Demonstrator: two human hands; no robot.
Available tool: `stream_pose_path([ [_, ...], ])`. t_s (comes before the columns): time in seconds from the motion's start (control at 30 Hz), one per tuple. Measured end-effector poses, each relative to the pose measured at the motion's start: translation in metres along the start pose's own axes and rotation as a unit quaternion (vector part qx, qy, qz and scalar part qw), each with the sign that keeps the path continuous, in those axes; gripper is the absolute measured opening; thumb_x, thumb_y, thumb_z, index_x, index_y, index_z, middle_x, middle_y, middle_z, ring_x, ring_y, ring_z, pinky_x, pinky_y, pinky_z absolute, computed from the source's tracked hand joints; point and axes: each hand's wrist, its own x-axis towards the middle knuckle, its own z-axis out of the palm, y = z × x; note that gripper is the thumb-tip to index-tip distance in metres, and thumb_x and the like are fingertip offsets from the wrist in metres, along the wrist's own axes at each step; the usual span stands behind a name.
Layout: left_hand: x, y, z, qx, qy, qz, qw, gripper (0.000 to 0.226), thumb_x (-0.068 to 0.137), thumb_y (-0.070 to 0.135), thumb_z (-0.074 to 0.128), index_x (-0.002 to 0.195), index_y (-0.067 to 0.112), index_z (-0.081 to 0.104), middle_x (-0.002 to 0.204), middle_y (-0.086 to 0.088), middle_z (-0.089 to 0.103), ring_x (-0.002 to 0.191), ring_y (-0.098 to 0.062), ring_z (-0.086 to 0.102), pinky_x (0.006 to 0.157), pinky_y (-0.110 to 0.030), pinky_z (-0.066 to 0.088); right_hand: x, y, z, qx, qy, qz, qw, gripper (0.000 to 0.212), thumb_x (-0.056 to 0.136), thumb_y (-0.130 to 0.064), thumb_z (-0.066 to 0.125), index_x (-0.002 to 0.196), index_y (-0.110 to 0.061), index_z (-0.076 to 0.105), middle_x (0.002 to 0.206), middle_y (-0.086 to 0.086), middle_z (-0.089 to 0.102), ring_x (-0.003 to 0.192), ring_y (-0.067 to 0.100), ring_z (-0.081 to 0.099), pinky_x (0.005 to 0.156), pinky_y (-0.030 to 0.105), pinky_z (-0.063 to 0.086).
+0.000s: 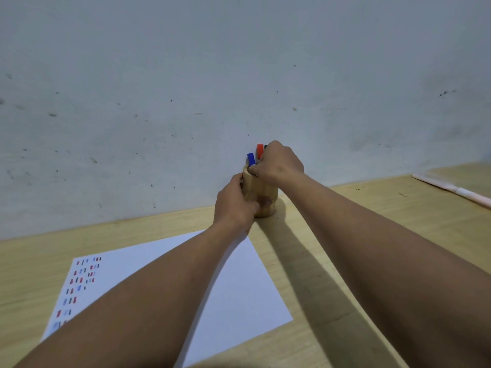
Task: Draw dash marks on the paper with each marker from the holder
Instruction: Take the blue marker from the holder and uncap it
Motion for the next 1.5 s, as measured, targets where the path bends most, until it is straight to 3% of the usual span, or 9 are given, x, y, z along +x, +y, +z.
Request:
stream_pose_path([
  [0.2, -0.001, 0.003, -0.001, 0.005, -0.009, 0.002, 1.000, 0.055, 0.068, 0.021, 0.086, 0.109, 0.034, 0.053, 0.103, 0.012, 0.065, 0.095, -0.013, 0.064, 0.081, -0.033, 0.057, -0.001, 0.002, -0.004, 0.058, 0.050, -0.006, 0.997, 0.025, 0.083, -0.033, 0.070, 0.082, -0.009, 0.066, 0.074, 0.001, 0.066, 0.071, 0.025, 0.064, 0.053, 0.029, 0.039],
  [0.3, -0.004, 0.007, -0.001, 0.011, -0.008, -0.005, 1.000, 0.054, 0.070, 0.024, 0.084, 0.116, 0.030, 0.057, 0.107, 0.010, 0.066, 0.096, -0.015, 0.065, 0.085, -0.035, 0.057, -0.008, -0.004, -0.018, 0.072, 0.088, -0.032, 0.993, 0.025, 0.088, -0.031, 0.069, 0.085, -0.006, 0.072, 0.076, 0.002, 0.070, 0.075, 0.024, 0.069, 0.064, 0.034, 0.053],
  [0.47, -0.011, 0.024, -0.012, 0.036, 0.010, -0.010, 0.999, 0.065, 0.080, 0.027, 0.079, 0.139, 0.022, 0.052, 0.128, 0.001, 0.063, 0.100, -0.017, 0.058, 0.084, -0.030, 0.049, -0.022, -0.024, -0.049, 0.089, 0.159, -0.098, 0.978, 0.019, 0.093, -0.029, 0.064, 0.092, -0.010, 0.066, 0.089, -0.002, 0.064, 0.079, 0.020, 0.064, 0.065, 0.031, 0.051],
  [0.57, -0.016, 0.039, -0.032, 0.050, 0.025, -0.019, 0.998, 0.075, 0.082, 0.025, 0.079, 0.148, 0.019, 0.044, 0.143, -0.004, 0.055, 0.123, -0.022, 0.057, 0.100, -0.035, 0.048, -0.033, -0.038, -0.069, 0.100, 0.166, -0.122, 0.973, 0.019, 0.094, -0.031, 0.062, 0.094, -0.012, 0.062, 0.093, -0.001, 0.066, 0.084, 0.022, 0.065, 0.073, 0.038, 0.056],
  [0.87, -0.039, 0.111, -0.116, -0.083, 0.172, 0.006, 0.982, 0.025, 0.096, 0.016, 0.056, 0.113, 0.024, 0.072, 0.109, 0.004, 0.073, 0.101, -0.016, 0.067, 0.085, -0.026, 0.052, -0.083, -0.078, -0.092, 0.166, 0.090, -0.155, 0.970, 0.020, 0.092, -0.033, 0.061, 0.093, -0.013, 0.065, 0.080, 0.003, 0.071, 0.066, 0.022, 0.063, 0.059, 0.033, 0.048],
  [1.1, -0.076, 0.144, -0.172, -0.161, 0.112, -0.005, 0.981, 0.027, 0.102, 0.029, 0.050, 0.111, 0.016, 0.071, 0.098, -0.001, 0.074, 0.082, -0.016, 0.068, 0.072, -0.030, 0.057, -0.127, -0.101, -0.093, 0.259, -0.021, -0.186, 0.948, 0.026, 0.099, -0.034, 0.061, 0.097, -0.011, 0.072, 0.085, 0.003, 0.075, 0.051, 0.004, 0.050, 0.050, 0.018, 0.038],
  [1.33, -0.100, 0.142, -0.221, -0.155, 0.076, -0.013, 0.985, 0.019, 0.099, 0.019, 0.059, 0.104, 0.009, 0.074, 0.099, -0.006, 0.074, 0.081, -0.016, 0.069, 0.068, -0.027, 0.057, -0.157, -0.123, -0.099, 0.311, -0.132, -0.167, 0.926, 0.023, 0.100, -0.034, 0.061, 0.112, -0.015, 0.066, 0.091, 0.005, 0.075, 0.076, 0.014, 0.068, 0.066, 0.028, 0.051],
  [1.4, -0.104, 0.140, -0.233, -0.176, 0.089, -0.026, 0.980, 0.018, 0.099, 0.019, 0.059, 0.101, 0.008, 0.073, 0.099, -0.007, 0.073, 0.079, -0.014, 0.069, 0.065, -0.026, 0.057, -0.162, -0.126, -0.100, 0.393, -0.193, -0.123, 0.891, 0.019, 0.101, -0.029, 0.060, 0.116, -0.017, 0.062, 0.090, 0.005, 0.072, 0.073, 0.014, 0.066, 0.067, 0.030, 0.050],
  [1.5, -0.109, 0.135, -0.251, -0.237, 0.106, -0.044, 0.965, 0.016, 0.099, 0.019, 0.060, 0.101, 0.009, 0.071, 0.096, -0.006, 0.073, 0.079, -0.013, 0.067, 0.061, -0.024, 0.057, -0.168, -0.129, -0.098, 0.580, -0.264, -0.049, 0.769, 0.019, 0.099, -0.035, 0.062, 0.106, -0.018, 0.064, 0.084, 0.004, 0.064, 0.070, 0.015, 0.059, 0.068, 0.031, 0.046],
])
